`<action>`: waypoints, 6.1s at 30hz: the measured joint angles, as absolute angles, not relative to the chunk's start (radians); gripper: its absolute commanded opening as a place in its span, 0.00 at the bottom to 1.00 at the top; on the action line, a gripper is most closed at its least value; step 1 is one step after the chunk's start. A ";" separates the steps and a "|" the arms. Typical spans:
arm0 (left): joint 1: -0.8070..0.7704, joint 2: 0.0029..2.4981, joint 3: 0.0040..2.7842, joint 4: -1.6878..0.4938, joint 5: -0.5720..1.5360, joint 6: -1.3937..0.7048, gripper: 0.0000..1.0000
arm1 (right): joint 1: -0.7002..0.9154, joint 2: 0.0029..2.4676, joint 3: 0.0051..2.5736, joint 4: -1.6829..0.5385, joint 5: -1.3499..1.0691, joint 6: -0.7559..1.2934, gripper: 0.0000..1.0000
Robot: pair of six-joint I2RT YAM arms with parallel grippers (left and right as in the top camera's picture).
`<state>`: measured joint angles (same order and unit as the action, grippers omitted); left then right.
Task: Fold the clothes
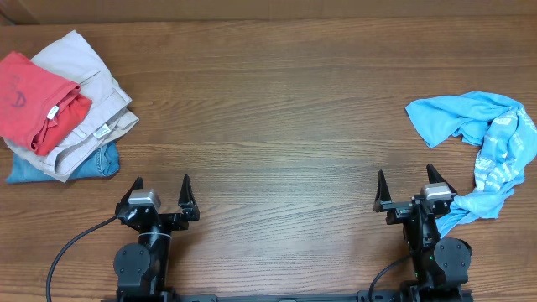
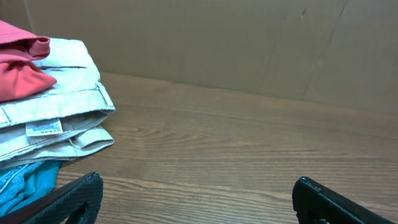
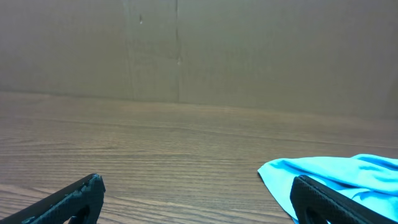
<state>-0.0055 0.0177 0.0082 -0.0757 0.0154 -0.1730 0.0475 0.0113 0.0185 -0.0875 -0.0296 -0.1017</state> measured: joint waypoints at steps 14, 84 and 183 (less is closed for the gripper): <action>-0.006 0.018 0.008 -0.076 0.015 -0.173 1.00 | 0.047 0.011 0.019 -0.088 -0.030 -0.101 1.00; -0.006 0.873 0.842 -0.721 0.049 -0.123 1.00 | 0.039 1.045 0.886 -0.614 0.130 0.082 1.00; -0.266 1.300 0.863 -0.452 0.255 -0.112 1.00 | 0.342 1.612 1.418 -0.799 -0.199 0.106 0.32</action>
<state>-0.2661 1.2999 0.8631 -0.4522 0.2554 -0.1120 0.3416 1.6119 1.4178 -0.7986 -0.1989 0.1062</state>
